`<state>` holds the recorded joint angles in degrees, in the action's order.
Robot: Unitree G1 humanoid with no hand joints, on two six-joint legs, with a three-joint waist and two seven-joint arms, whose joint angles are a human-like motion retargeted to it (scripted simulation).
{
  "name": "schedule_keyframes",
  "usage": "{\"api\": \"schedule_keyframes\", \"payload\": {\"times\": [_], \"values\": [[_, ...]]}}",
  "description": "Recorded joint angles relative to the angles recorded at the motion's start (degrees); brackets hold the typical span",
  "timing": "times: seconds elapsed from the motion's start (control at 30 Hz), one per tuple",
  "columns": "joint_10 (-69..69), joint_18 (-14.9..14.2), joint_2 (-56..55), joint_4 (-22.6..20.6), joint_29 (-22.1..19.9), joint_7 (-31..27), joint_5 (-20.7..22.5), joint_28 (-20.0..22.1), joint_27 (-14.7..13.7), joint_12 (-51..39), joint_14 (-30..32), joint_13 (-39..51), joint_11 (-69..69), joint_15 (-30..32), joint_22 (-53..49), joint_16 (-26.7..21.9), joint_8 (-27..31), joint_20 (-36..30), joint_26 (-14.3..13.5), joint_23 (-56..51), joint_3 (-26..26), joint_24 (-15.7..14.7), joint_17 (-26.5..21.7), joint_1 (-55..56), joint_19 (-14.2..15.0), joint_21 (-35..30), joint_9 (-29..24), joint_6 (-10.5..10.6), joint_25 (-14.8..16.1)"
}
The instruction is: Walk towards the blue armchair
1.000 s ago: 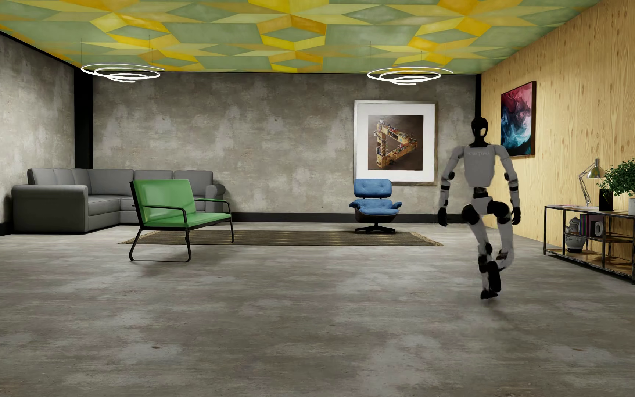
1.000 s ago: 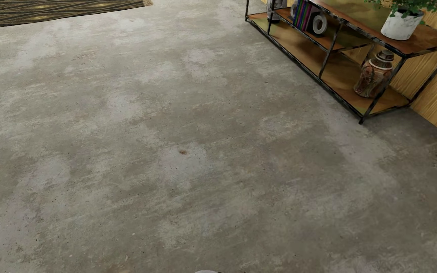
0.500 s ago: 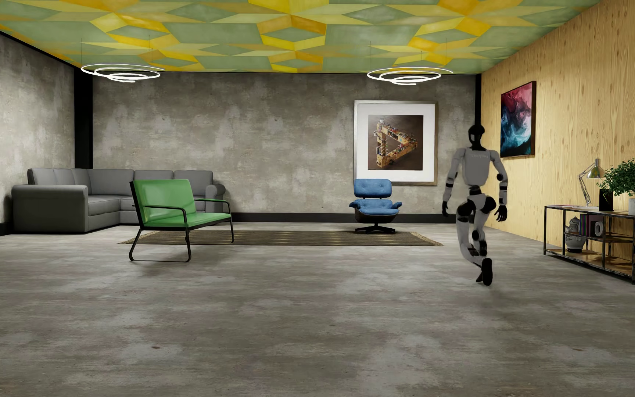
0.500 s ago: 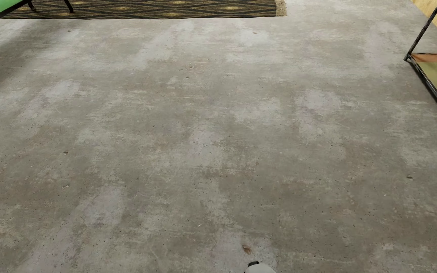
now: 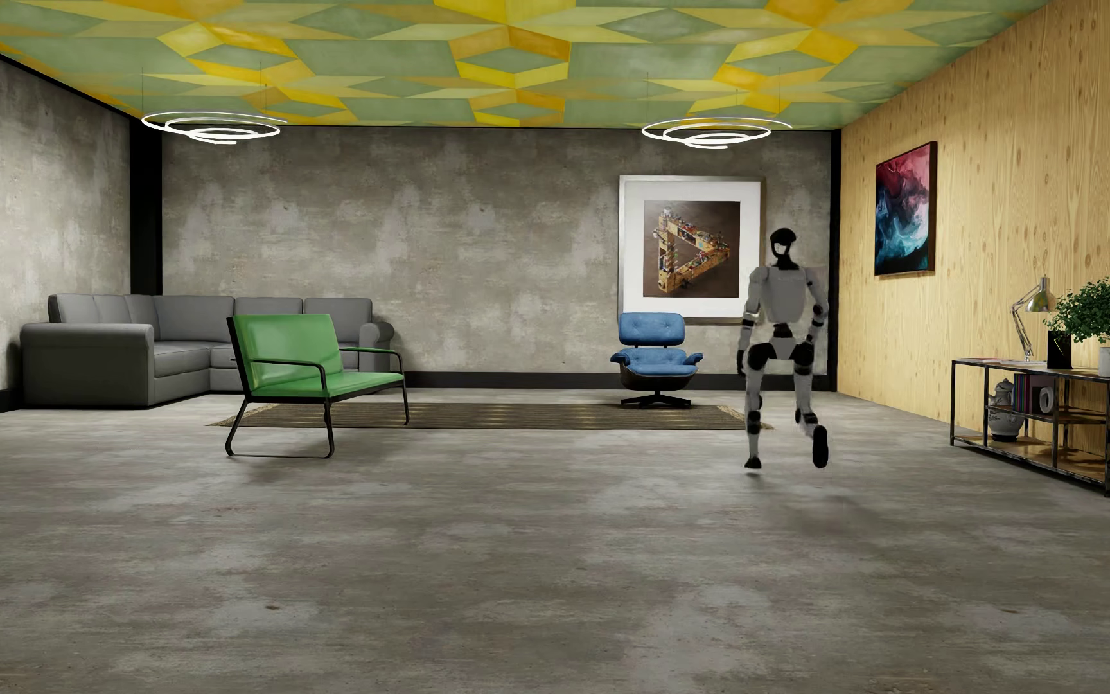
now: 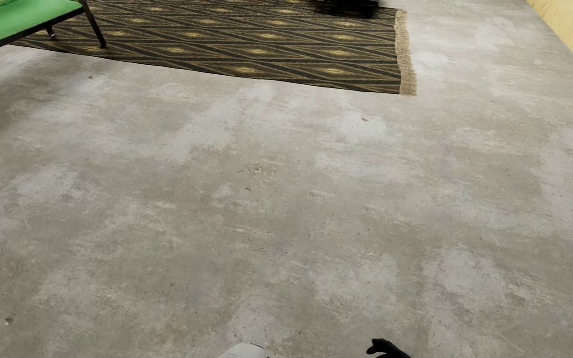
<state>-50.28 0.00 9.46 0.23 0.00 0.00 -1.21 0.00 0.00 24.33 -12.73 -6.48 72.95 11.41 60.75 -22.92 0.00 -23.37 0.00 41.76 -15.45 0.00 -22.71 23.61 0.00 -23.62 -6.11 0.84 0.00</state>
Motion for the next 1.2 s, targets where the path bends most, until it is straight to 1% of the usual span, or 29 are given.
{"api": "schedule_keyframes", "payload": {"times": [0.03,0.07,0.1,0.17,0.2,0.23,0.27,0.3,0.33,0.37,0.4,0.43,0.47,0.53,0.6,0.67,0.73,0.77,0.8,0.83,0.87,0.9,0.93,0.97,1.0,1.03,1.07,1.13,1.2], "values": [[3.3,0.0,-7.4,-0.8,0.0,0.0,1.5,0.0,0.0,-0.8,-0.9,-0.7,7.6,-5.7,-2.5,0.7,0.0,0.7,0.0,3.9,2.7,0.0,1.2,-6.2,0.0,-3.1,-0.5,0.3,0.0],[7.3,0.0,-14.4,0.0,0.0,0.0,4.7,0.0,0.0,-1.4,-1.0,-3.6,8.1,-7.6,-6.3,1.8,0.0,2.0,0.0,6.2,6.3,0.0,2.9,-12.0,0.0,-0.6,-0.1,2.3,0.0],[11.9,0.0,-19.6,-0.1,0.0,0.0,6.0,0.0,0.0,-1.8,-1.0,-6.3,2.1,-5.5,-10.7,2.2,0.0,3.2,0.0,8.4,10.3,0.0,3.1,-18.4,0.0,-2.5,-0.3,3.2,0.0],[18.5,0.0,-27.6,1.8,0.0,0.0,7.6,0.0,0.0,-3.8,-1.5,-11.3,-22.3,3.3,-20.2,2.1,0.0,4.1,0.0,12.2,17.3,0.0,2.8,-29.0,0.0,-6.3,-0.1,4.9,0.0],[19.9,0.0,-30.6,2.2,0.0,0.0,6.6,0.0,0.0,-6.1,-2.5,-13.2,-34.6,0.4,-24.5,1.6,0.0,4.4,0.0,13.8,19.8,0.0,2.7,-32.3,0.0,-6.9,0.3,4.6,0.0],[20.9,0.0,-32.3,2.3,0.0,0.0,5.8,0.0,0.0,-8.9,-4.4,-13.8,-44.2,-14.2,-27.4,0.7,0.0,4.2,0.0,15.9,21.8,0.0,1.7,-35.4,0.0,-13.7,0.6,4.1,0.0],[20.5,0.0,-34.2,3.0,0.0,0.0,4.4,0.0,0.0,-10.9,-6.6,-15.7,-46.2,-29.6,-30.3,0.2,0.0,5.3,0.0,16.5,24.2,0.0,1.2,-38.4,0.0,-15.7,1.0,3.8,0.0],[20.1,0.0,-36.3,3.4,0.0,0.0,2.4,0.0,0.0,-12.5,-7.9,-17.2,-45.5,-33.9,-31.8,0.1,0.0,6.7,0.0,17.0,26.6,0.0,0.8,-40.9,0.0,-17.2,0.8,3.5,0.0],[19.5,0.0,-37.9,4.7,0.0,0.0,2.5,0.0,0.0,-12.8,-6.3,-18.4,-45.6,-28.3,-32.7,0.5,0.0,8.6,0.0,18.5,28.0,0.0,0.6,-44.5,0.0,-18.6,0.1,4.2,0.0],[16.4,0.0,-39.8,6.4,0.0,0.0,3.5,0.0,0.0,-12.2,-1.0,-19.3,-42.9,-15.1,-32.4,1.0,0.0,10.0,0.0,19.1,29.1,0.0,0.5,-45.3,0.0,-18.7,0.6,4.9,0.0],[10.9,0.0,-41.3,8.2,0.0,0.0,5.7,0.0,0.0,-11.0,7.5,-20.2,-40.2,-1.5,-31.2,1.7,0.0,10.8,0.0,20.6,28.7,0.0,1.2,-43.7,0.0,-17.6,2.6,6.3,0.0],[1.8,0.0,-40.5,10.4,0.0,0.0,9.2,0.0,0.0,-9.7,17.7,-20.4,-35.6,3.5,-28.5,2.6,0.0,10.2,0.0,21.5,26.7,0.0,1.3,-41.5,0.0,-18.4,2.8,8.3,0.0],[-8.6,0.0,-37.2,10.8,0.0,0.0,12.0,0.0,0.0,-8.8,23.3,-19.6,-32.3,2.3,-24.6,3.5,0.0,8.3,0.0,21.3,24.1,0.0,0.9,-38.3,0.0,-19.0,1.7,9.6,0.0],[-27.5,0.0,-25.8,10.5,0.0,0.0,15.3,0.0,0.0,-8.5,9.9,-14.7,-34.9,-3.9,-16.7,3.9,0.0,2.8,0.0,18.3,19.8,0.0,0.6,-26.2,0.0,-19.9,-0.2,9.3,0.0],[-29.1,0.0,-13.0,7.6,0.0,0.0,14.0,0.0,0.0,-5.1,0.5,-10.5,-40.7,-12.3,-12.0,3.2,0.0,-0.3,0.0,11.2,12.6,0.0,0.7,-15.7,0.0,-15.1,-0.4,6.4,0.0],[-14.0,0.0,-2.5,6.4,0.0,0.0,11.1,0.0,0.0,-1.1,-0.1,-6.3,-45.8,-20.2,-9.5,2.2,0.0,-2.0,0.0,1.7,5.9,0.0,-0.2,-8.2,0.0,-9.5,-0.2,4.1,0.0],[9.2,0.0,5.0,7.4,0.0,0.0,9.0,0.0,0.0,2.1,0.7,-1.4,-48.5,-26.5,-7.1,1.6,0.0,-2.4,0.0,-5.1,1.1,0.0,-0.5,-5.1,0.0,-3.6,0.9,3.3,0.0],[19.5,0.0,7.1,7.8,0.0,0.0,8.8,0.0,0.0,3.1,4.5,0.7,-48.7,-28.5,-6.0,1.5,0.0,-2.5,0.0,-8.8,-0.2,0.0,-1.1,-4.0,0.0,-0.7,1.9,3.7,0.0],[40.0,0.0,8.4,8.4,0.0,0.0,7.5,0.0,0.0,3.6,15.4,2.4,-48.5,-29.9,-4.9,1.7,0.0,-2.1,0.0,-11.6,-1.2,0.0,-1.6,-1.8,0.0,2.0,3.2,3.5,0.0],[42.5,0.0,10.1,8.3,0.0,0.0,6.2,0.0,0.0,4.2,16.3,3.5,-47.3,-29.5,-3.8,1.9,0.0,-1.9,0.0,-13.4,-2.2,0.0,-2.0,0.3,0.0,3.8,3.7,3.4,0.0],[21.4,0.0,12.7,7.4,0.0,0.0,4.2,0.0,0.0,4.4,3.1,3.2,-45.2,-27.4,-2.5,2.1,0.0,-2.1,0.0,-14.9,-3.1,0.0,-2.3,2.0,0.0,5.1,3.3,3.1,0.0],[15.7,0.0,13.2,6.0,0.0,0.0,2.7,0.0,0.0,4.2,-0.2,2.0,-41.0,-22.6,-1.1,2.2,0.0,-2.2,0.0,-14.5,-3.5,0.0,-1.8,3.9,0.0,6.2,4.0,2.4,0.0],[9.6,0.0,10.6,5.0,0.0,0.0,1.2,0.0,0.0,3.7,4.7,0.3,-33.4,-15.8,0.7,2.2,0.0,-3.5,0.0,-12.8,-3.2,0.0,-0.9,6.4,0.0,6.6,5.7,1.4,0.0],[3.9,0.0,9.9,1.9,0.0,0.0,-1.8,0.0,0.0,3.1,4.2,-1.4,-24.1,-7.8,2.3,2.2,0.0,-4.5,0.0,-8.4,-2.0,0.0,0.4,3.1,0.0,5.3,4.1,-0.5,0.0],[1.7,0.0,3.7,0.5,0.0,0.0,-0.6,0.0,0.0,1.4,0.8,-2.0,-10.6,-1.0,1.2,2.5,0.0,-2.5,0.0,-4.1,-0.1,0.0,0.4,0.9,0.0,2.4,3.4,-0.1,0.0],[2.7,0.0,-2.1,-1.7,0.0,0.0,-0.7,0.0,0.0,0.0,-0.9,-1.8,0.9,-1.1,-1.3,2.9,0.0,-2.6,0.0,1.4,1.9,0.0,0.9,-3.7,0.0,-1.9,2.3,-0.2,0.0],[5.9,0.0,-7.1,-2.4,0.0,0.0,1.2,0.0,0.0,-1.0,-0.4,-3.0,7.1,-4.2,-5.5,3.5,0.0,-0.6,0.0,6.2,5.8,0.0,2.2,-9.6,0.0,-1.5,1.4,1.2,0.0],[11.8,0.0,-15.7,-2.6,0.0,0.0,4.8,0.0,0.0,-3.5,1.3,-7.7,1.7,-2.9,-15.6,4.1,0.0,3.5,0.0,12.6,12.6,0.0,2.7,-20.0,0.0,-5.5,0.4,3.7,0.0],[16.5,0.0,-22.3,-1.7,0.0,0.0,7.3,0.0,0.0,-5.4,2.6,-14.1,-20.2,5.2,-26.9,3.9,0.0,6.3,0.0,15.1,16.8,0.0,2.4,-28.1,0.0,-8.7,0.7,5.4,0.0]]}}
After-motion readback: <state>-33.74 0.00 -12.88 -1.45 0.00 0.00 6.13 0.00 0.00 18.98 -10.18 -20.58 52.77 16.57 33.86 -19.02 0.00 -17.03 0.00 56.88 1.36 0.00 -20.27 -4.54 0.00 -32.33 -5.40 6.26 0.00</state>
